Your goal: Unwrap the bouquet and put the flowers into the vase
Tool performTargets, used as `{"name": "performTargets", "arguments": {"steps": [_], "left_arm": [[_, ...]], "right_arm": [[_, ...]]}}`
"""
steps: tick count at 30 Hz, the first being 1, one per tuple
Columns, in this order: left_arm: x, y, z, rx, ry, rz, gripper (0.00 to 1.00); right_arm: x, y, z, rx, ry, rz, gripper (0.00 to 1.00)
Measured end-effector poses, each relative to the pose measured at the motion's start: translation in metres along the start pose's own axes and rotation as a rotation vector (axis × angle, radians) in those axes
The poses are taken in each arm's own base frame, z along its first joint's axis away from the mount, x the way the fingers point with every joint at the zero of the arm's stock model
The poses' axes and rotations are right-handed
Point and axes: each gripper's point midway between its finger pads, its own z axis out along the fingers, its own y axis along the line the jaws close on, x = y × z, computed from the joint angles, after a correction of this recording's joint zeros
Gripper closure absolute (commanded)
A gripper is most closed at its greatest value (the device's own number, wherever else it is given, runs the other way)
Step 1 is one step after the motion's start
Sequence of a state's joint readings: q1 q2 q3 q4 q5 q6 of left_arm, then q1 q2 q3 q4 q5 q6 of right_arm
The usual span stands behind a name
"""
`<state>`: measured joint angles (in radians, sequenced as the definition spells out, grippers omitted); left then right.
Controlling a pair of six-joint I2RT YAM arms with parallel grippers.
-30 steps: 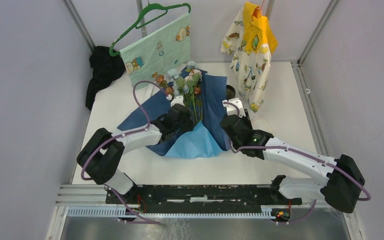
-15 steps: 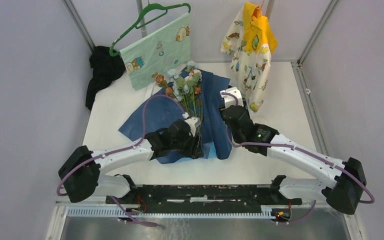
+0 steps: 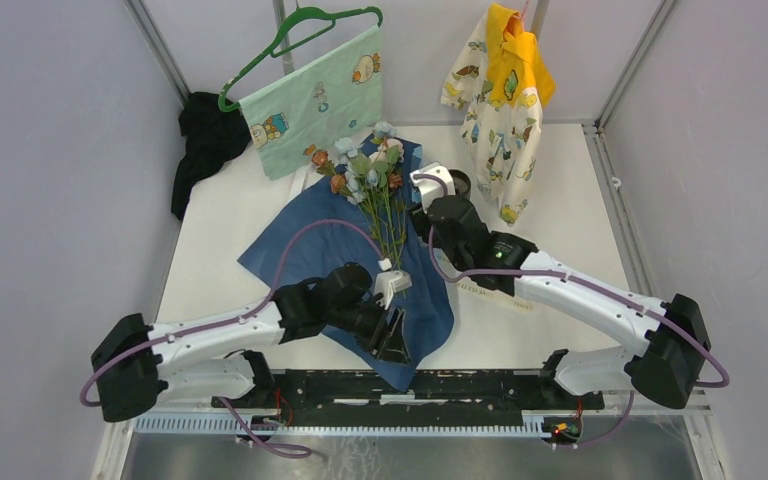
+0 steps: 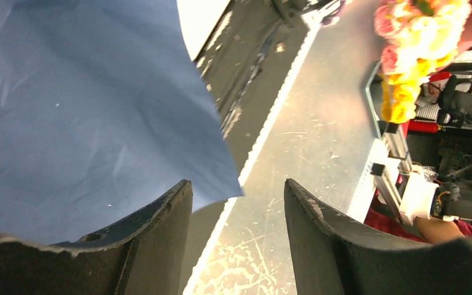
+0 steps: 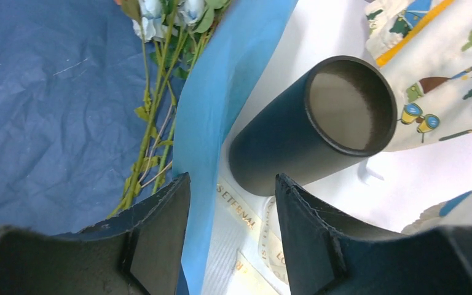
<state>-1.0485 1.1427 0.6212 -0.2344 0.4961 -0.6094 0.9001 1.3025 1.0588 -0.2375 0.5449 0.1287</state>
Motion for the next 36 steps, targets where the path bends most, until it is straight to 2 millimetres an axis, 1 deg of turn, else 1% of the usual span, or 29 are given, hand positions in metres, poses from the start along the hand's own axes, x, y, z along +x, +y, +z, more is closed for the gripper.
{"name": "performTargets", "arguments": {"steps": [3, 4, 6, 8, 9, 10, 12, 13, 16, 18, 20, 21, 23, 25, 26, 28, 30, 32, 34, 36], "left_arm": [[-0.011, -0.021, -0.018, 0.045, -0.059, 0.042, 0.36], [-0.018, -0.028, -0.025, 0.047, -0.088, 0.056, 0.35], [-0.04, -0.04, -0.042, 0.021, -0.167, 0.078, 0.31], [-0.074, -0.052, -0.067, -0.042, -0.305, 0.102, 0.26], [-0.098, -0.058, -0.087, -0.091, -0.415, 0.111, 0.23], [-0.116, -0.061, -0.103, -0.133, -0.507, 0.111, 0.22], [-0.152, -0.058, -0.144, -0.25, -0.721, 0.081, 0.2], [-0.165, -0.052, -0.164, -0.319, -0.815, 0.051, 0.2], [-0.186, -0.026, -0.205, -0.51, -1.013, -0.034, 0.19], [-0.191, -0.01, -0.216, -0.611, -1.069, -0.066, 0.17], [-0.195, 0.005, -0.218, -0.702, -1.095, -0.086, 0.17], [-0.197, 0.013, -0.216, -0.748, -1.095, -0.093, 0.17], [-0.202, 0.029, -0.208, -0.817, -1.08, -0.103, 0.17], [-0.208, 0.052, -0.194, -0.877, -1.037, -0.12, 0.18], [-0.211, 0.065, -0.188, -0.894, -1.014, -0.134, 0.19], [-0.218, 0.091, -0.179, -0.905, -0.982, -0.173, 0.21], [-0.225, 0.116, -0.174, -0.9, -0.958, -0.223, 0.21], [-0.234, 0.138, -0.169, -0.88, -0.942, -0.269, 0.22], [-0.239, 0.151, -0.16, -0.865, -0.919, -0.291, 0.23], [-0.245, 0.155, -0.143, -0.829, -0.883, -0.291, 0.23]], "right_arm": [[0.0, 0.005, -0.001, -0.027, 0.0, 0.001, 0.4], [-0.001, 0.005, -0.001, -0.033, -0.002, 0.002, 0.4], [-0.004, 0.005, -0.004, -0.041, -0.012, 0.008, 0.4], [-0.011, 0.004, -0.009, -0.047, -0.034, 0.02, 0.4], [-0.015, 0.003, -0.011, -0.049, -0.048, 0.026, 0.4], [-0.02, 0.002, -0.014, -0.051, -0.064, 0.034, 0.4], [-0.028, 0.001, -0.02, -0.057, -0.089, 0.043, 0.39], [-0.033, 0.002, -0.022, -0.06, -0.101, 0.044, 0.39], [-0.05, 0.007, -0.028, -0.075, -0.141, 0.04, 0.38], [-0.063, 0.006, -0.033, -0.066, -0.169, 0.038, 0.35], [-0.075, 0.001, -0.037, -0.038, -0.196, 0.038, 0.33], [-0.082, -0.004, -0.038, -0.009, -0.205, 0.036, 0.32], [-0.091, -0.015, -0.037, 0.052, -0.213, 0.03, 0.32], [-0.097, -0.029, -0.031, 0.118, -0.197, 0.02, 0.33], [-0.099, -0.035, -0.027, 0.144, -0.188, 0.02, 0.33], [-0.098, -0.055, -0.012, 0.203, -0.152, 0.023, 0.34], [-0.094, -0.077, 0.003, 0.256, -0.105, 0.027, 0.34], [-0.091, -0.101, 0.019, 0.306, -0.055, 0.036, 0.35], [-0.09, -0.12, 0.033, 0.332, -0.019, 0.049, 0.37], [-0.086, -0.134, 0.043, 0.334, 0.003, 0.07, 0.38]]}}
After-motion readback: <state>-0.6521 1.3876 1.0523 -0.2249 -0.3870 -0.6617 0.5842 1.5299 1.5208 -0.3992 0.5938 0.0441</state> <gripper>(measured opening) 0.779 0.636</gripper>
